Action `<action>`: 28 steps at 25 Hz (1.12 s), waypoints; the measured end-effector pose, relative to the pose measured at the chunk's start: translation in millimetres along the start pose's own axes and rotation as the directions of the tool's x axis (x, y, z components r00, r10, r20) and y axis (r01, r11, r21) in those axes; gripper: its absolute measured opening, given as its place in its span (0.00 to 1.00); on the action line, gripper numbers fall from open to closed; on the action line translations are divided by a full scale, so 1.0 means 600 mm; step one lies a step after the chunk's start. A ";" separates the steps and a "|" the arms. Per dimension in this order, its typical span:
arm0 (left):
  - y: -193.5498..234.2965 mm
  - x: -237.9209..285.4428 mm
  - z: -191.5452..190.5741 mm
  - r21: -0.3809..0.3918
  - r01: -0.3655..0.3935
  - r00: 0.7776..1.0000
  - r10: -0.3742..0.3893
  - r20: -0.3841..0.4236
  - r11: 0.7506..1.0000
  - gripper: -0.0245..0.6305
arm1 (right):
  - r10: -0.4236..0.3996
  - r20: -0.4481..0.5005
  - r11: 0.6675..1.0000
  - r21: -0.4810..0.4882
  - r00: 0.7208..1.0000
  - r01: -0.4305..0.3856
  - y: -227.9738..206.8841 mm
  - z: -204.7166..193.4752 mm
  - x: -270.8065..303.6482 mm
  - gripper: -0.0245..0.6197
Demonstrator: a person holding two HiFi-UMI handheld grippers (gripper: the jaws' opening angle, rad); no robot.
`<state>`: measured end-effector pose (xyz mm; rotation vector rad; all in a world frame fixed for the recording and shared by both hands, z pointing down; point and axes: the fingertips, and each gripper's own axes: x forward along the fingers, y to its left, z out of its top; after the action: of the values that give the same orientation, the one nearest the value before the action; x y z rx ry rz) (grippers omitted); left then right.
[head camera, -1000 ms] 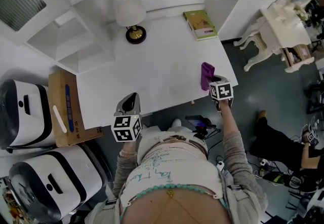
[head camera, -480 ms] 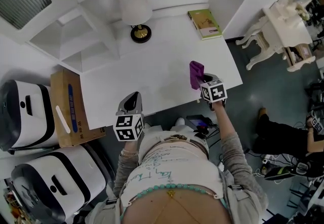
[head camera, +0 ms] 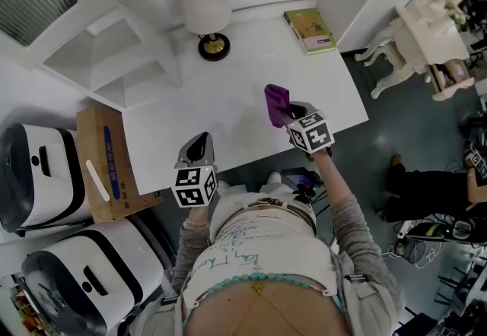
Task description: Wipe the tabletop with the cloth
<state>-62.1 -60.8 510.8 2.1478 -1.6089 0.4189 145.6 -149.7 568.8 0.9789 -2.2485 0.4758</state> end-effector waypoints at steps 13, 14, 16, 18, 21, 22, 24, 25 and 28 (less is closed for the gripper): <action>0.003 0.019 0.058 0.023 0.000 0.998 -0.001 0.067 1.000 0.04 | 0.122 0.149 0.988 -0.114 0.981 -0.105 0.111 0.131 -0.024 0.16; 0.001 0.020 0.064 0.026 0.001 0.997 -0.003 0.075 1.000 0.04 | 0.128 0.158 0.987 -0.117 0.979 -0.110 0.116 0.138 -0.027 0.16; -0.003 0.023 0.078 0.030 0.003 0.996 -0.006 0.090 1.000 0.04 | 0.137 0.178 0.986 -0.123 0.975 -0.116 0.125 0.152 -0.034 0.16; -0.008 0.024 0.091 0.036 0.005 0.994 -0.009 0.107 0.999 0.04 | 0.145 0.200 0.984 -0.129 0.969 -0.121 0.133 0.166 -0.041 0.16; -0.020 0.022 0.114 0.045 0.015 0.990 -0.021 0.137 0.999 0.04 | 0.150 0.235 0.983 -0.140 0.960 -0.119 0.143 0.185 -0.056 0.16; -0.024 0.020 0.122 0.049 0.019 0.989 -0.026 0.148 0.999 0.04 | 0.150 0.247 0.983 -0.142 0.957 -0.117 0.145 0.191 -0.062 0.16; -0.031 0.015 0.137 0.056 0.026 0.985 -0.035 0.171 0.998 0.04 | 0.151 0.274 0.983 -0.139 0.950 -0.116 0.151 0.203 -0.072 0.16; -0.035 0.012 0.145 0.059 0.030 0.982 -0.040 0.182 0.998 0.04 | 0.153 0.288 0.984 -0.135 0.945 -0.118 0.154 0.209 -0.077 0.16; -0.047 0.000 0.168 0.069 0.041 0.975 -0.056 0.217 0.997 0.04 | 0.154 0.327 0.984 -0.131 0.932 -0.117 0.161 0.225 -0.095 0.16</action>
<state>-35.9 -104.6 419.6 2.3465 -1.6742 0.2275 48.3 -129.9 423.8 0.9061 -2.6311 0.2521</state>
